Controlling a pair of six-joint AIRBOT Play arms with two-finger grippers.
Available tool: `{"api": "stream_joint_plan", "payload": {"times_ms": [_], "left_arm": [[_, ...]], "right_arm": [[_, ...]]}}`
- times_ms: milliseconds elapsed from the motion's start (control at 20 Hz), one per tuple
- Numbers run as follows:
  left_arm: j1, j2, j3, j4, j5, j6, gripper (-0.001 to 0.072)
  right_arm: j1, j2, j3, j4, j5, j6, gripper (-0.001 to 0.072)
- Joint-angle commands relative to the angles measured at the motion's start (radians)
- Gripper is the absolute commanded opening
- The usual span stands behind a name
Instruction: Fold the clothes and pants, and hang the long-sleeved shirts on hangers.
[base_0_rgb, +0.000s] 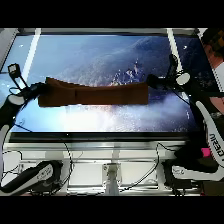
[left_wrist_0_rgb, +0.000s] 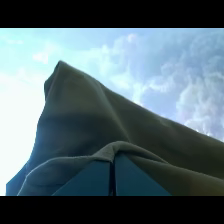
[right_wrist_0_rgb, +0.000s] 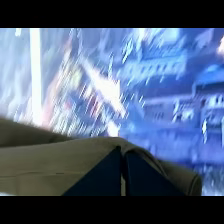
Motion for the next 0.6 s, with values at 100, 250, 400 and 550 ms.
{"api": "stream_joint_plan", "payload": {"times_ms": [100, 250, 400, 550], "left_arm": [[-0.050, -0.146, 0.031, 0.002, 0.150, 0.000, 0.0015], [-0.051, -0.194, 0.031, 0.002, 0.150, 0.000, 0.0016], [-0.051, -0.222, 0.031, 0.002, 0.150, 0.000, 0.0017], [-0.051, -0.235, 0.031, 0.002, 0.146, 0.000, 0.0029]], "right_arm": [[0.008, -0.108, 0.000, -0.014, -0.141, 0.063, 0.0013], [0.008, -0.148, 0.000, -0.010, -0.140, 0.064, 0.0013], [0.008, -0.157, 0.000, -0.011, -0.141, 0.063, 0.0013], [0.008, -0.157, 0.000, -0.010, -0.140, 0.063, 0.0214]]}}
